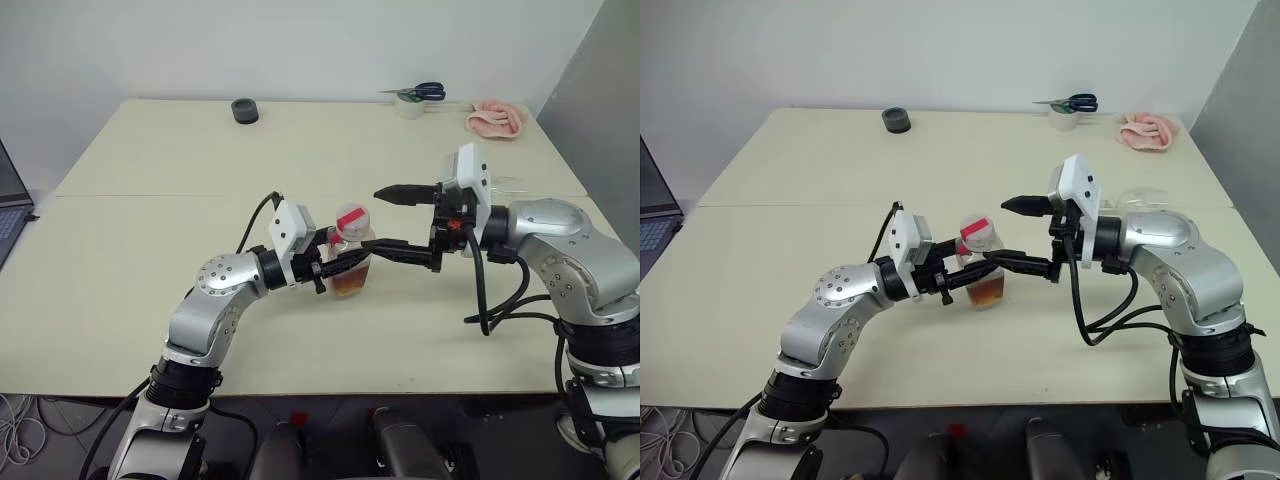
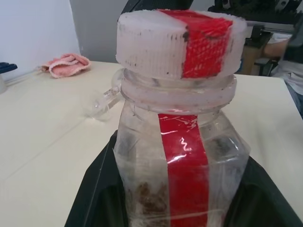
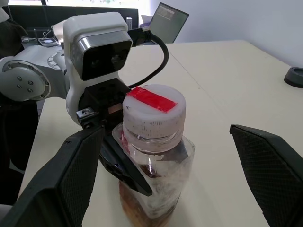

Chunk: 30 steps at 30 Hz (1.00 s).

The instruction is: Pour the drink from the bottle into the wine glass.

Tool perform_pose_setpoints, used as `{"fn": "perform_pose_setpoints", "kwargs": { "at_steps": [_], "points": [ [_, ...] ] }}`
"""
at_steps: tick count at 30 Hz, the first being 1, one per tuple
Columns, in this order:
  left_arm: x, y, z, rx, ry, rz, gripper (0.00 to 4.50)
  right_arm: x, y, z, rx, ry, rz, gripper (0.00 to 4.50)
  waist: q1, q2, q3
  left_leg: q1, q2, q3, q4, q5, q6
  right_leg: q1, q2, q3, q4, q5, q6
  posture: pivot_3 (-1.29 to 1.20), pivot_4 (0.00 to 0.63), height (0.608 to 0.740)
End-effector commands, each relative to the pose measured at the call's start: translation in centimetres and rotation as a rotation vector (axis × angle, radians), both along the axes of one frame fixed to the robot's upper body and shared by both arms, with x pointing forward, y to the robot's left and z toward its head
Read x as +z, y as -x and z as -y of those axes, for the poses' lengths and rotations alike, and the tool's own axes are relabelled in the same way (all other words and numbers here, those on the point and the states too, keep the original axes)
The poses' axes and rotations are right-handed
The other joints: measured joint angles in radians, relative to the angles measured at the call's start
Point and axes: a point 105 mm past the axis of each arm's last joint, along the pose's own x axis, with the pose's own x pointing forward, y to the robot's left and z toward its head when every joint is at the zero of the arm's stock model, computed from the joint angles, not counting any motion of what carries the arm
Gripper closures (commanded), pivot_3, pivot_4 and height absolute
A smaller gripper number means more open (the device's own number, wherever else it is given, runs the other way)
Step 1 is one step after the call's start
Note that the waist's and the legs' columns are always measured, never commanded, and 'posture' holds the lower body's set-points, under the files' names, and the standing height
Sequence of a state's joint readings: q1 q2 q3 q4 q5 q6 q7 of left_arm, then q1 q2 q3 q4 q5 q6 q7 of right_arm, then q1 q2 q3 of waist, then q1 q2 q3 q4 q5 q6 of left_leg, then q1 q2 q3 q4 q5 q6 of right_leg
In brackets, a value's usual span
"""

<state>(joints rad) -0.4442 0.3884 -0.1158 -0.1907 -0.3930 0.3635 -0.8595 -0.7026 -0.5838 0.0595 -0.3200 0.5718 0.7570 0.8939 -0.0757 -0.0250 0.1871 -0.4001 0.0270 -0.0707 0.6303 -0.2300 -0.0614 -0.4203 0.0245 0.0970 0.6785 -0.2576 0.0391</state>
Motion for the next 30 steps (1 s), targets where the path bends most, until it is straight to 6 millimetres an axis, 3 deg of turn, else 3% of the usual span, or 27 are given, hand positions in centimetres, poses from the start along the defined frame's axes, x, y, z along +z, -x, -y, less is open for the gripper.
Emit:
{"fn": "perform_pose_setpoints", "kwargs": {
  "at_steps": [1, 10, 13, 19, 20, 30],
  "points": [
    [1.9, 0.6, 0.4, -0.025, 0.033, 0.075, 2.72, 1.8, 0.5, -0.7, 0.004, -0.037, 0.036, 0.0, 0.0, 0.0, 0.0, 0.0, 0.0, 0.0, 0.0, 0.0, 0.0, 0.0, 0.0, 0.0, 0.0, 0.0, 0.0, 0.0, 0.15, 0.74],
    [2.0, 0.5, 0.4, -0.014, 0.033, 0.079, 2.72, 1.1, 0.8, -1.9, 0.048, -0.055, -0.047, 0.0, 0.004, 0.0, 0.0, 0.0, 0.0, 0.0, 0.0, 0.0, 0.0, 0.0, 0.0, 0.0, 0.0, 0.0, 0.0, 0.0, 0.15, 0.74],
    [1.9, 0.5, 0.3, -0.008, 0.033, 0.078, 2.72, 1.1, 0.8, -2.0, 0.05, -0.068, -0.059, 0.55, 0.004, 0.0, 0.0, 0.0, 0.0, 0.0, 0.0, 0.0, 0.0, 0.0, 0.0, 0.0, 0.0, 0.0, 0.0, 0.0, 0.15, 0.74],
    [1.9, 0.5, 0.2, 0.001, 0.033, 0.077, 2.72, 1.0, 0.4, -2.2, 0.023, -0.053, -0.048, 2.68, 0.004, 0.0, 0.0, 0.0, 0.0, 0.0, 0.0, 0.0, 0.0, 0.0, 0.0, 0.0, 0.0, 0.0, 0.0, 0.0, 0.15, 0.74],
    [1.9, 0.5, 0.2, 0.003, 0.032, 0.077, 2.72, 1.0, 0.3, -2.3, 0.018, -0.055, -0.048, 2.78, 0.003, 0.0, 0.0, 0.0, 0.0, 0.0, 0.0, 0.0, 0.0, 0.0, 0.0, 0.0, 0.0, 0.0, 0.0, 0.0, 0.15, 0.74],
    [1.6, 0.4, 0.1, 0.006, 0.021, 0.075, 2.72, 3.0, -0.2, -1.7, 0.031, -0.117, -0.031, 2.8, 0.004, 0.0, 0.0, 0.0, 0.0, 0.0, 0.0, 0.0, 0.0, 0.0, 0.0, 0.0, 0.0, 0.0, 0.0, 0.0, 0.15, 0.74]
  ]
}}
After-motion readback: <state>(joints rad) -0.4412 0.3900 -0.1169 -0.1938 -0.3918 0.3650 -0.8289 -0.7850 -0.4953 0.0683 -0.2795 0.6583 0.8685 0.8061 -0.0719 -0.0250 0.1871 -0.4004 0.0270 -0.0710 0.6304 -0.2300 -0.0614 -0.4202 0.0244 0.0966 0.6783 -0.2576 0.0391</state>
